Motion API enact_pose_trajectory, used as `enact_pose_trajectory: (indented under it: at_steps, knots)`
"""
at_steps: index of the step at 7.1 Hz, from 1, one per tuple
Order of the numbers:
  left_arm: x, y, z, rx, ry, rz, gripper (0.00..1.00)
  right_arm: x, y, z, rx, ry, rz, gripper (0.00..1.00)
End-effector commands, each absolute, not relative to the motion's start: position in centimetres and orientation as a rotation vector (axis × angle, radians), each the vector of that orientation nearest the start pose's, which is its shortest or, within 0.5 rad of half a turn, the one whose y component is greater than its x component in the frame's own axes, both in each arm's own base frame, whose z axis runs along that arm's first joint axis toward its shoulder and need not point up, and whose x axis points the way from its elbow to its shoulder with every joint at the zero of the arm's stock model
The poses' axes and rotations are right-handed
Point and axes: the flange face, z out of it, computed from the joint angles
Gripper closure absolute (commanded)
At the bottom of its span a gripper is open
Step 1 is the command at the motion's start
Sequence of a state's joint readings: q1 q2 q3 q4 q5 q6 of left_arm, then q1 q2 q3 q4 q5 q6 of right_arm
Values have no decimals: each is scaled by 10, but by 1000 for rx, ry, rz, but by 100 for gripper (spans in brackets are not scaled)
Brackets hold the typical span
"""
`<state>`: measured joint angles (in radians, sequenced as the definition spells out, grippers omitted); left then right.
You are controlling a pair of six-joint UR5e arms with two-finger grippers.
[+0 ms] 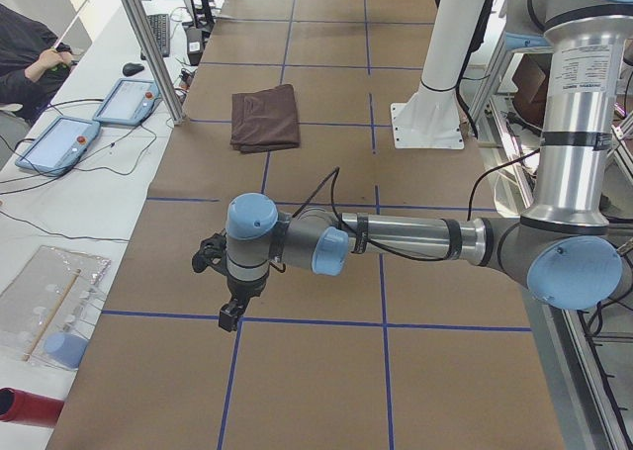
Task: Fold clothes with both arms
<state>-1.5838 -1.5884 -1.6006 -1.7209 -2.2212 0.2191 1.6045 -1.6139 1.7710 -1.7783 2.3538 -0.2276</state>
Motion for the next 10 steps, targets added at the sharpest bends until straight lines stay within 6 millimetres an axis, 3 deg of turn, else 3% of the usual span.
enact_pose_trajectory:
  at_steps: [1, 3, 6, 8, 10]
  knots:
    - [-56, -507, 614, 172, 745, 153, 0, 75, -448, 616, 26, -840, -142, 0]
    - [-53, -504, 609, 109, 754, 97, 0, 75, -445, 619, 18, -839, -138, 0]
    - [-53, -495, 617, 83, 768, 79, 0, 75, -442, 623, 0, -834, -114, 0]
    - [-54, -496, 617, 85, 766, 78, 0, 75, -430, 637, -53, -827, -44, 0]
    - [-54, -496, 617, 87, 765, 81, 0, 75, -437, 631, -41, -824, -45, 0]
